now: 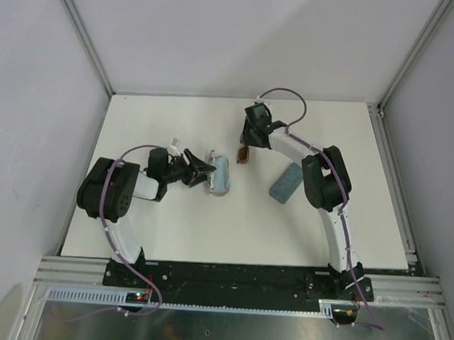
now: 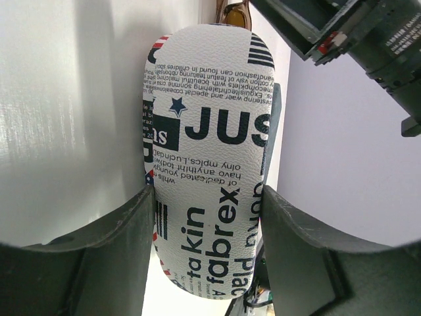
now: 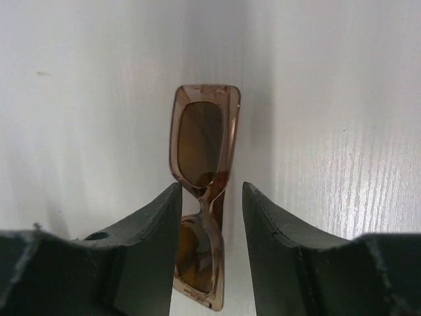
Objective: Organize the sunglasses
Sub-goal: Pick up the sunglasses from the center of the board.
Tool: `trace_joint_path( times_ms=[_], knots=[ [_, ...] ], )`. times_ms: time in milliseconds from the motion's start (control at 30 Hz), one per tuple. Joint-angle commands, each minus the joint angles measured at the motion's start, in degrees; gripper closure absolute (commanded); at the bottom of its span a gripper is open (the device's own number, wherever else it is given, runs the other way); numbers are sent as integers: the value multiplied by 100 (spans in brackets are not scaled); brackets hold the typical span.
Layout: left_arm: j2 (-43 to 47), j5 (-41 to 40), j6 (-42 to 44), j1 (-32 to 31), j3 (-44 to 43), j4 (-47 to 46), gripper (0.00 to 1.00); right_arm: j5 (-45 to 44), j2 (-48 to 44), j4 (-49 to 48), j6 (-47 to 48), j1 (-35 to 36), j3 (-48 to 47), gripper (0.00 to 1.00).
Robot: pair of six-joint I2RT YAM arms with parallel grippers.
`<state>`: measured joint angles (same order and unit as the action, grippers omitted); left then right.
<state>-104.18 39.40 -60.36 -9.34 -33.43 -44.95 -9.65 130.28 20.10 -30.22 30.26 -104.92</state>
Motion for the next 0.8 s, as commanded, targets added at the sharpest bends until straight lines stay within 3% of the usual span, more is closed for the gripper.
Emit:
trace_joint_path(
  times_ms=[0, 167, 300, 533, 767],
  knots=[
    [211, 22, 362, 44, -72, 296, 54, -192, 258, 216, 137, 12, -364, 56],
    [218, 58, 421, 47, -119, 387, 54, -191, 457, 244, 158, 13, -501, 64],
    [225, 143, 523, 47, -193, 555, 55, -157, 423, 227, 256, 13, -488, 77],
    [325, 297, 798, 47, -261, 959, 55, 449, -272, -228, 707, -126, 328, 93],
    [564, 485, 1154, 47, -158, 1446, 55, 3123, -1491, -972, 1564, -592, 1684, 94]
  ],
)
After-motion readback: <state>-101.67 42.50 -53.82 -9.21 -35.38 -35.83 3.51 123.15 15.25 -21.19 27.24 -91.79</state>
